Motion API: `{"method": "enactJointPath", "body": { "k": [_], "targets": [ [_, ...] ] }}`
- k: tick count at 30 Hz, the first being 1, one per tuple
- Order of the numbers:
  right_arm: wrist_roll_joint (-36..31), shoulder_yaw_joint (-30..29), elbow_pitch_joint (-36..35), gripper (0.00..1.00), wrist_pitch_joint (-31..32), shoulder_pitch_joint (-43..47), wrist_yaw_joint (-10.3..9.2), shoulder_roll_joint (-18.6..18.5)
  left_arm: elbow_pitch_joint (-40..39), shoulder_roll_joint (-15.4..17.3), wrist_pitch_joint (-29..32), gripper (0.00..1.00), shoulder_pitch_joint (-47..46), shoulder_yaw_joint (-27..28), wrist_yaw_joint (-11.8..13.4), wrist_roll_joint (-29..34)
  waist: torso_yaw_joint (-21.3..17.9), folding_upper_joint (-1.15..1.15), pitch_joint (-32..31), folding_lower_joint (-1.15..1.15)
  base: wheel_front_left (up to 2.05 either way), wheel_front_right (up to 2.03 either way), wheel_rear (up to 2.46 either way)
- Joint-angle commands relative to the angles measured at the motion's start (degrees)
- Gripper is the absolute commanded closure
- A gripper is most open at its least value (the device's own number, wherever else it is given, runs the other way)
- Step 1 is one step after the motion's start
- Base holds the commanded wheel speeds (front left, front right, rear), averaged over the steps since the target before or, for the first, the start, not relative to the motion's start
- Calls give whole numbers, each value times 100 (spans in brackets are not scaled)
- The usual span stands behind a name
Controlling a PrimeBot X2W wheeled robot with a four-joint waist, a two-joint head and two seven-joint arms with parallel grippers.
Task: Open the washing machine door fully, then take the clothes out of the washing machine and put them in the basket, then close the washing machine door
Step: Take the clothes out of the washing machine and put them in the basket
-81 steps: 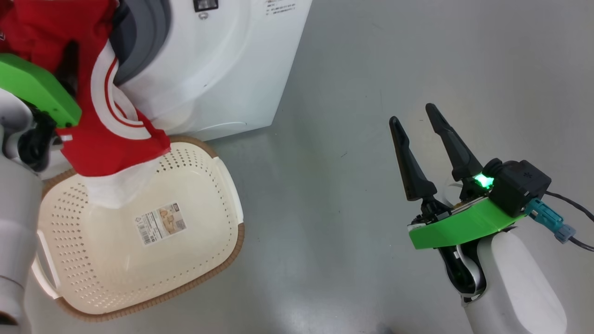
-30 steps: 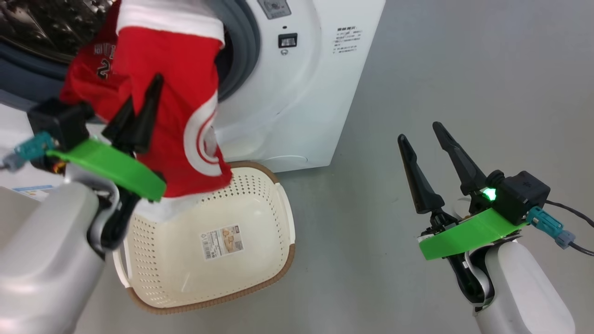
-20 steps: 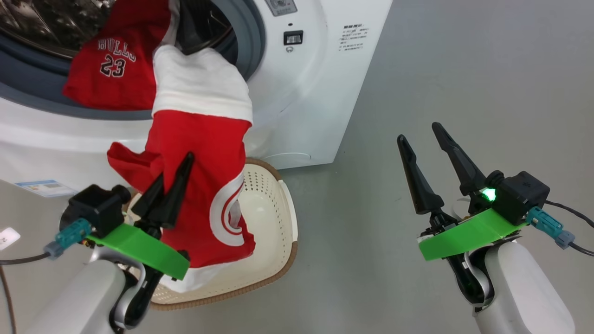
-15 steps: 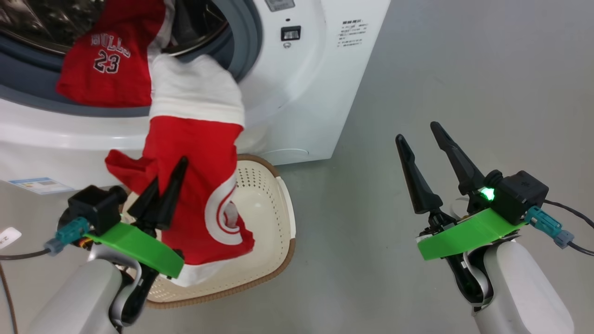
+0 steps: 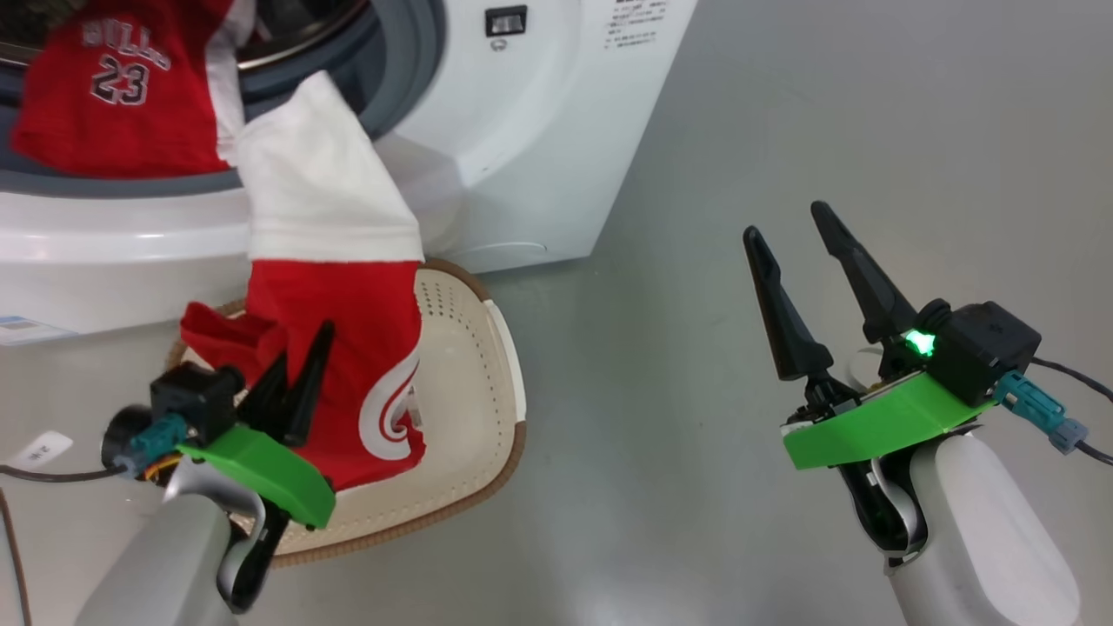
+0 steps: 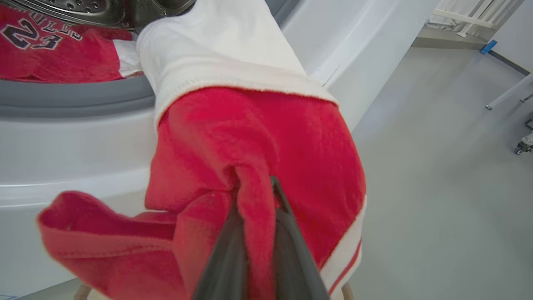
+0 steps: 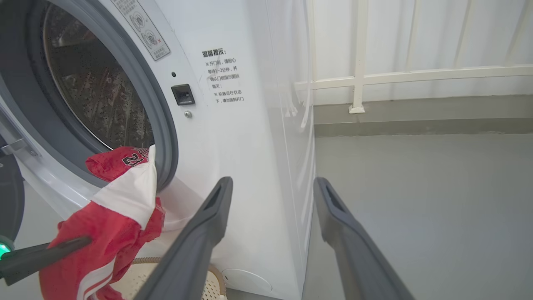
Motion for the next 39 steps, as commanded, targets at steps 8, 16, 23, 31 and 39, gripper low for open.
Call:
{"method": "enactJointPath", "body": {
  "k": [8,16,23,31,39],
  "targets": [
    [-63,135,-211,0,-26,-95,9,42,913,60,-70,100,-321,-185,-18,-187,-193,0,399,0,0,0,0],
    [-104,151,-239,0,-26,-192,9,55,1888,-38,-70,100,-616,-574,-19,-451,-335,0,628,0,0,0,0],
    [-121,149,-258,0,-26,-206,9,93,2778,-115,-70,100,-799,-1097,-19,-998,-487,0,722,0,0,0,0],
    [-149,116,-268,0,-26,-195,9,150,3053,-60,-70,1,-1030,-1506,-19,-1498,-482,0,806,0,0,0,0],
    [-122,160,-167,0,-26,-221,9,152,3037,-74,-70,0,-1090,-1797,-19,-1740,-321,0,580,0,0,0,0]
  ]
}}
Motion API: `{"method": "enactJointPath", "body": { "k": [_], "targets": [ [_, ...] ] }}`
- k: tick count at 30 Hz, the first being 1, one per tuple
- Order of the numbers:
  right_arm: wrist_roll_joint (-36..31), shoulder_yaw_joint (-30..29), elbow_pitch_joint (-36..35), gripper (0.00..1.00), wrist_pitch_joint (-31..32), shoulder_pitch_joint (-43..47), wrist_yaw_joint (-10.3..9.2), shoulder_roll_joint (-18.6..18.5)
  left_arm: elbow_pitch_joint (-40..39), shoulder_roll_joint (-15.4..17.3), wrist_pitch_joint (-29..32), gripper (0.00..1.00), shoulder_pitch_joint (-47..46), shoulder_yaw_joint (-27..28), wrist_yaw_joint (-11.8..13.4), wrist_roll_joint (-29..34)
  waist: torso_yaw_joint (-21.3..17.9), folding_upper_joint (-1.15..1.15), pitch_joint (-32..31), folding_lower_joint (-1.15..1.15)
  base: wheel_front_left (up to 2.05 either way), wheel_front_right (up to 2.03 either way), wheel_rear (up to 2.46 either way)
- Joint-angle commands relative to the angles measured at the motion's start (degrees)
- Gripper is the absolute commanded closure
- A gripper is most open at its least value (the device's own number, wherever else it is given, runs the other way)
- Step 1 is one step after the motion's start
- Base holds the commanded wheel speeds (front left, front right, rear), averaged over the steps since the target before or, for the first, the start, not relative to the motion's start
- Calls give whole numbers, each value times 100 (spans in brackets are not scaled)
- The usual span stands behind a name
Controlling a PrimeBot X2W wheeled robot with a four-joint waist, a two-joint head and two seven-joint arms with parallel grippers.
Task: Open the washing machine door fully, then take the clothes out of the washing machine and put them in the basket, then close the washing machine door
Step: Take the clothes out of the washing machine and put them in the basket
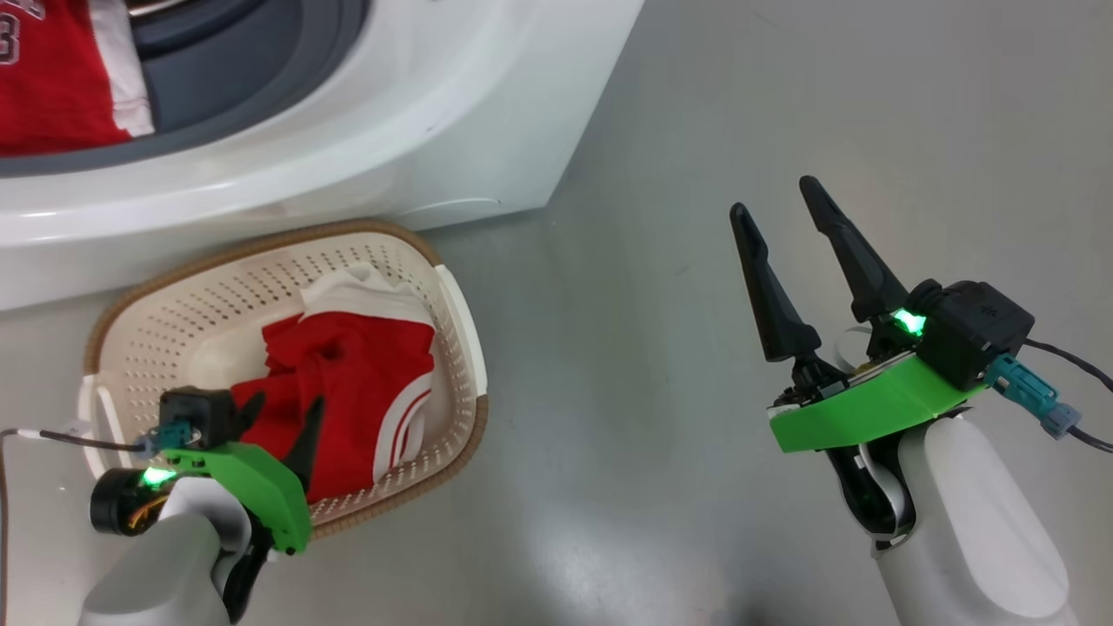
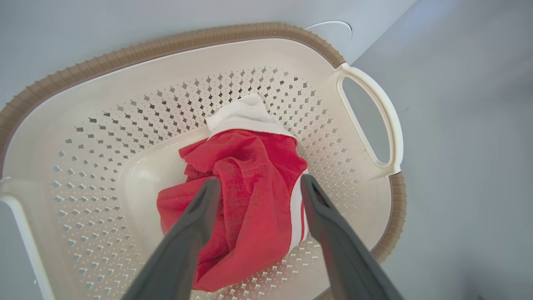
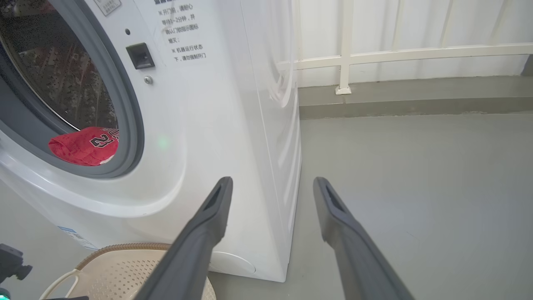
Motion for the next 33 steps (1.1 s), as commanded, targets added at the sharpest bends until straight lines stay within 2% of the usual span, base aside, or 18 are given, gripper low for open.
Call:
{"method": "enactJointPath", "body": {
  "k": [1,19,33],
  "targets": [
    [-7,148,-99,0,-26,8,9,17,-105,189,-71,0,-20,97,-18,-17,84,0,-127,0,0,0,0],
    [136,204,107,0,-26,212,9,-122,-1002,250,-71,0,493,760,-19,349,427,0,-880,0,0,0,0],
    [286,202,234,0,-26,471,9,-182,-2193,373,-71,0,1240,2028,55,1359,589,0,-1549,0,0,0,0]
  ]
}}
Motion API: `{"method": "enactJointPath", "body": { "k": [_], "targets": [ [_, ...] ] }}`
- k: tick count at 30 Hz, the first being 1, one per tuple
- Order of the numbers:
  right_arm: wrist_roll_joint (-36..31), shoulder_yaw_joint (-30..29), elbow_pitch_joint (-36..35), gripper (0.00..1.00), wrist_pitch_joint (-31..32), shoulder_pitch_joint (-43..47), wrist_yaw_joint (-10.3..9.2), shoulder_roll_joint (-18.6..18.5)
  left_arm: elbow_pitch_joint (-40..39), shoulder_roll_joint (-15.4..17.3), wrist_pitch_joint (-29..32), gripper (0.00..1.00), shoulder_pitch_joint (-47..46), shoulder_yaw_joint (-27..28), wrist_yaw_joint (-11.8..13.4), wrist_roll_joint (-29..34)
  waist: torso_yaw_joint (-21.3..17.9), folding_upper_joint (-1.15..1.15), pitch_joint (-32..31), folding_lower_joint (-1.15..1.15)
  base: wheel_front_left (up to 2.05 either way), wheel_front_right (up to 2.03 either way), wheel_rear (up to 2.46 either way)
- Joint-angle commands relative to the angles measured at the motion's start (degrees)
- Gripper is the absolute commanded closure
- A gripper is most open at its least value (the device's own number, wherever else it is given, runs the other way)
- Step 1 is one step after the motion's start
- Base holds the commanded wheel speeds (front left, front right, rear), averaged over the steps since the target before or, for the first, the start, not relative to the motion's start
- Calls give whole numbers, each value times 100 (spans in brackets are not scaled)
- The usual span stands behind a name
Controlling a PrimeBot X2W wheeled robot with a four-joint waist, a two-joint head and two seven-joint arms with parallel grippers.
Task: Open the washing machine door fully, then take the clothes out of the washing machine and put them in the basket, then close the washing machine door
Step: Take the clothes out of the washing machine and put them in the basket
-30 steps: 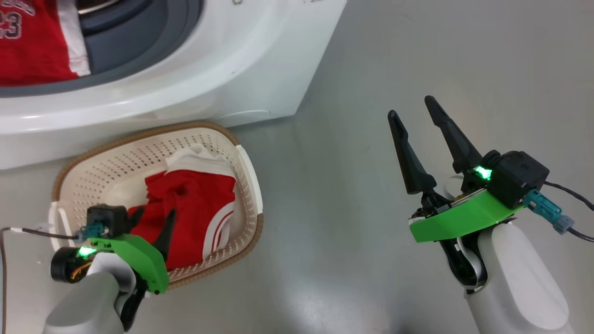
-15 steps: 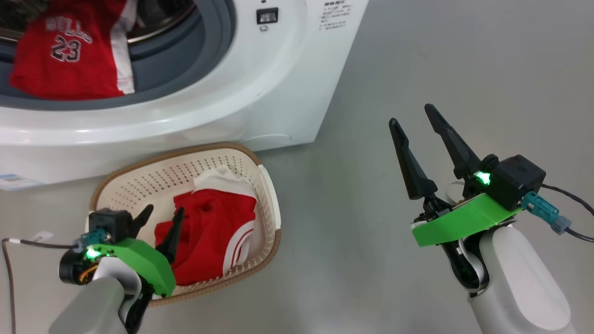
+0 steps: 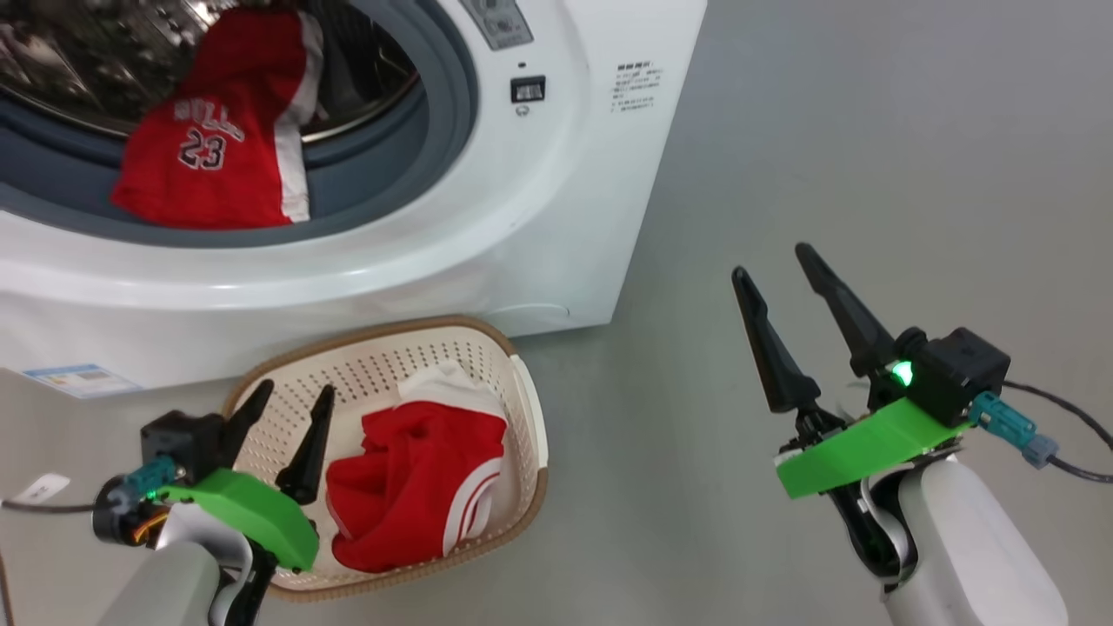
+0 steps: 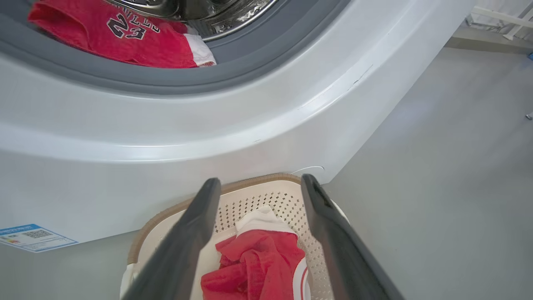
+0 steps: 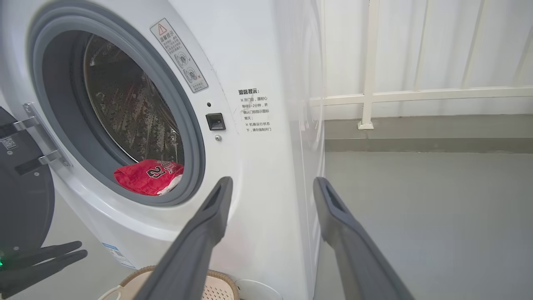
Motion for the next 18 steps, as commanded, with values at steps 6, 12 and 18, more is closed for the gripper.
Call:
{"method": "enactJointPath", "body": {
  "k": [6,12,18],
  "targets": [
    [209,136,-60,0,-26,191,9,-54,-666,208,-71,0,381,640,180,268,131,0,-410,0,0,0,0],
    [258,168,-13,0,-26,290,9,-99,-1309,226,-71,0,727,998,343,409,219,0,-673,0,0,0,0],
    [270,177,0,0,-26,393,9,-158,-1983,260,-71,0,1148,1274,568,437,280,0,-886,0,0,0,0]
  ]
}}
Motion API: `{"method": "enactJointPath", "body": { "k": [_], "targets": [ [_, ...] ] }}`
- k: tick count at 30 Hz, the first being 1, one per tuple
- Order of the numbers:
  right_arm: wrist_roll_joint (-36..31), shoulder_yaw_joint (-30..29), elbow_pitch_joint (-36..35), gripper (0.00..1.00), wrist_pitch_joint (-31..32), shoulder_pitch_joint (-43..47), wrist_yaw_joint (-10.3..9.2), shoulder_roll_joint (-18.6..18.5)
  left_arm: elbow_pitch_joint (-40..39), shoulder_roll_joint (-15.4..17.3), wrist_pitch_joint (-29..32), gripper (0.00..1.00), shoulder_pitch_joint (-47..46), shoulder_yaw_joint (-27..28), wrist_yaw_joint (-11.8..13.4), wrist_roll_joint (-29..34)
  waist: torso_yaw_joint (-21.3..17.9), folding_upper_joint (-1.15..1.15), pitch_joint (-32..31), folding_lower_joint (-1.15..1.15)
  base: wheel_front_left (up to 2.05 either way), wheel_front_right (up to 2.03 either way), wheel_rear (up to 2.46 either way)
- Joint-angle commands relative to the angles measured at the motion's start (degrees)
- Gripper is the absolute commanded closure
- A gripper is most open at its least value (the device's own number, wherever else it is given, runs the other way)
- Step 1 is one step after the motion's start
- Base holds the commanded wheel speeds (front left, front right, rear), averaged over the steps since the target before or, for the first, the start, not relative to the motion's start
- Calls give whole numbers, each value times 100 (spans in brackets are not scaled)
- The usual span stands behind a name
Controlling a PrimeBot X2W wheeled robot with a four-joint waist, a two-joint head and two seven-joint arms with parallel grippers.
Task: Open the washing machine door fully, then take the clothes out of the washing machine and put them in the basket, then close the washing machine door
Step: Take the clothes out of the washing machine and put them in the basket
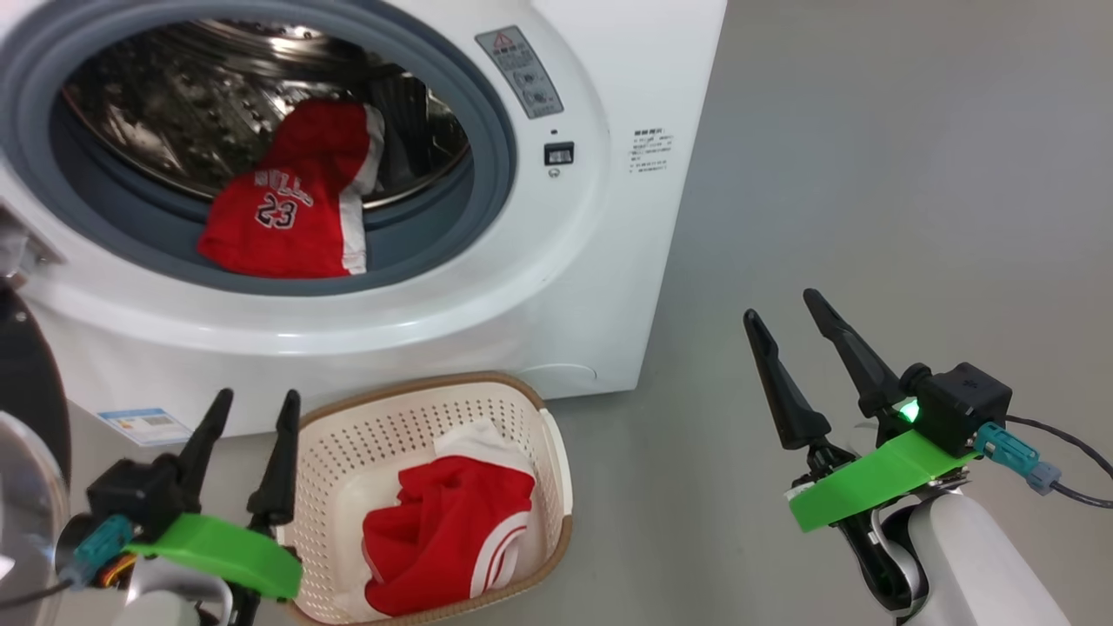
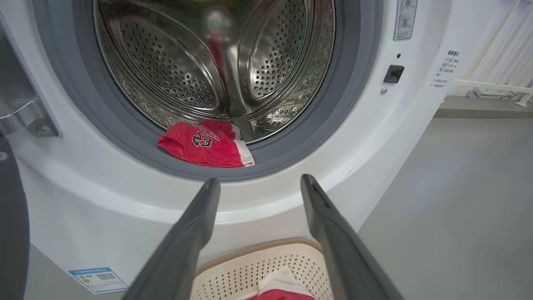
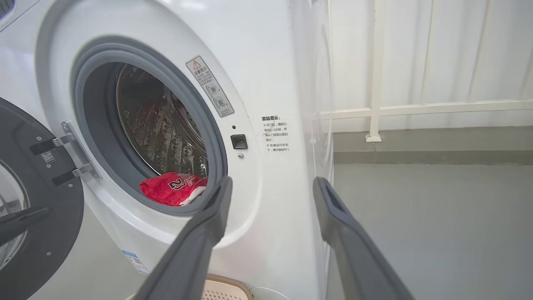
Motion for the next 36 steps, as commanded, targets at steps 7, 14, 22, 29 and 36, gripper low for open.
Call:
{"method": "enactJointPath", "body": {
  "k": [7,14,22,29,36],
  "targets": [
    [46,114,-128,0,-26,180,9,-76,-1006,352,-62,0,519,489,314,24,82,0,-320,0,0,0,0],
    [62,99,-121,0,-26,256,9,-118,-1660,503,54,0,795,623,541,9,101,0,-431,0,0,0,0],
    [74,82,-117,0,-26,291,9,-157,-2144,549,176,0,1018,675,713,-43,91,0,-500,0,0,0,0],
    [75,75,-121,0,-26,285,9,-163,-2270,502,170,0,1082,668,783,-81,82,0,-479,0,0,0,0],
    [73,69,-122,0,-26,278,9,-168,-2237,494,152,0,1063,646,783,-102,84,0,-446,0,0,0,0]
  ]
}}
